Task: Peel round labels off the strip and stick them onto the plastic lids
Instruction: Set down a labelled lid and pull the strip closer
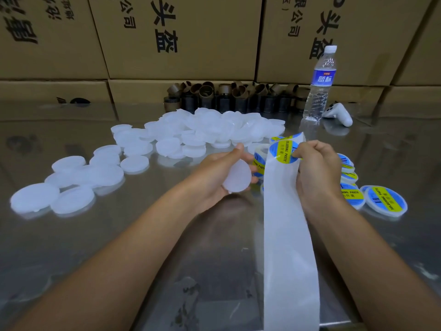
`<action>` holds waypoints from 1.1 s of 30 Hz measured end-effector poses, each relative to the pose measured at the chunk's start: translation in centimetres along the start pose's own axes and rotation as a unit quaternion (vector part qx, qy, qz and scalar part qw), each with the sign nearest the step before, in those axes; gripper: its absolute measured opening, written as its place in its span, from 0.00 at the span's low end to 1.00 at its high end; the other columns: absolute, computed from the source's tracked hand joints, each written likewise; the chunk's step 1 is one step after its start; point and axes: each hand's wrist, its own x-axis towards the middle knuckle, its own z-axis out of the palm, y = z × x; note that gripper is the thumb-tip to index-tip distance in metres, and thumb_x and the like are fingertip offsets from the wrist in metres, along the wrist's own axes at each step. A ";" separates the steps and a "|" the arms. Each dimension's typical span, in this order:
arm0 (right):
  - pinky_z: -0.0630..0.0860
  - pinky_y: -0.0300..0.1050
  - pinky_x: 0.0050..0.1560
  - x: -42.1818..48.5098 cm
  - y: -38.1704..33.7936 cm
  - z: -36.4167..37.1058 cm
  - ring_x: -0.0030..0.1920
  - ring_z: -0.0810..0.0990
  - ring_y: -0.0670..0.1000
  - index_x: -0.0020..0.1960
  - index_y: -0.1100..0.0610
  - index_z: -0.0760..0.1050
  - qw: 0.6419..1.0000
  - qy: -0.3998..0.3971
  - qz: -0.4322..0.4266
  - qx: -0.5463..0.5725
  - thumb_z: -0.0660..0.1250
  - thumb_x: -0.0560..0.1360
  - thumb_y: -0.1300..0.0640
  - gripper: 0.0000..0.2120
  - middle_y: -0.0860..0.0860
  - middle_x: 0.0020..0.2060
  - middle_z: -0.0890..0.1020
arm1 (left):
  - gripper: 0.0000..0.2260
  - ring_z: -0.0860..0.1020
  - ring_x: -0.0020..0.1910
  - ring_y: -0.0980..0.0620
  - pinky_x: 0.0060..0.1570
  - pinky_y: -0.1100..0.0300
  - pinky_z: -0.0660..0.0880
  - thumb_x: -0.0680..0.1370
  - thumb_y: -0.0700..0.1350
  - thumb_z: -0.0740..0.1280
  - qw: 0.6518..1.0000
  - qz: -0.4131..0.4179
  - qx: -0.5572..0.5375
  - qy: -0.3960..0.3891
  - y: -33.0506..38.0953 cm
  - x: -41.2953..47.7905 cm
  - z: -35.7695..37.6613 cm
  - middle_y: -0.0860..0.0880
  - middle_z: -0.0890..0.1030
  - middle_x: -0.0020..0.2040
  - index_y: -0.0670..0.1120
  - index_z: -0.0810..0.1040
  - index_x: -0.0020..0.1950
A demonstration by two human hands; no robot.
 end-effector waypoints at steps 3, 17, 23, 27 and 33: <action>0.61 0.45 0.33 -0.3 0.1 0.2 0.35 0.65 0.54 0.32 0.55 0.66 0.999 -0.050 0.016 0.008 0.60 0.68 0.69 0.12 0.55 0.31 0.67 | 0.19 0.81 0.45 0.47 0.50 0.52 0.79 0.81 0.54 0.59 0.999 0.000 0.033 -0.014 0.0 0.0 0.3 0.42 0.84 0.47 0.41 0.80 0.53; 0.68 0.28 0.40 -0.4 0.2 -0.1 0.39 0.72 0.37 0.54 0.53 0.69 0.972 0.013 -0.230 -0.044 0.63 0.71 0.68 0.16 0.44 0.41 0.73 | 0.12 0.74 0.52 0.45 0.51 0.51 0.62 0.77 0.49 0.66 0.999 0.014 -0.038 -0.001 0.6 -0.1 -0.2 0.43 0.79 0.55 0.45 0.76 0.59; 0.69 0.25 0.46 -0.3 1.1 -0.2 0.56 0.73 0.41 0.70 0.49 0.65 0.948 -0.125 -0.201 -0.213 0.71 0.71 0.63 0.31 0.44 0.59 0.75 | 0.05 0.78 0.41 0.49 0.41 0.58 0.72 0.76 0.45 0.65 0.997 0.015 -0.016 -0.072 1.0 -0.4 -0.6 0.46 0.80 0.45 0.47 0.78 0.42; 0.74 0.45 0.41 -0.3 1.2 -0.1 0.41 0.79 0.49 0.54 0.52 0.76 0.950 -0.041 -0.213 -0.224 0.64 0.76 0.59 0.08 0.47 0.38 0.81 | 0.06 0.76 0.35 0.52 0.38 0.58 0.68 0.67 0.49 0.68 0.995 0.019 0.015 -0.097 1.1 -0.6 -0.7 0.48 0.78 0.39 0.48 0.74 0.36; 0.69 0.40 0.36 -0.2 0.6 -0.3 0.32 0.72 0.44 0.43 0.55 0.74 0.965 -0.006 -0.178 -0.192 0.65 0.74 0.63 0.05 0.46 0.31 0.76 | 0.11 0.81 0.41 0.50 0.41 0.59 0.77 0.70 0.54 0.66 0.992 0.024 -0.056 -0.113 0.8 -0.4 -0.6 0.47 0.82 0.45 0.49 0.82 0.43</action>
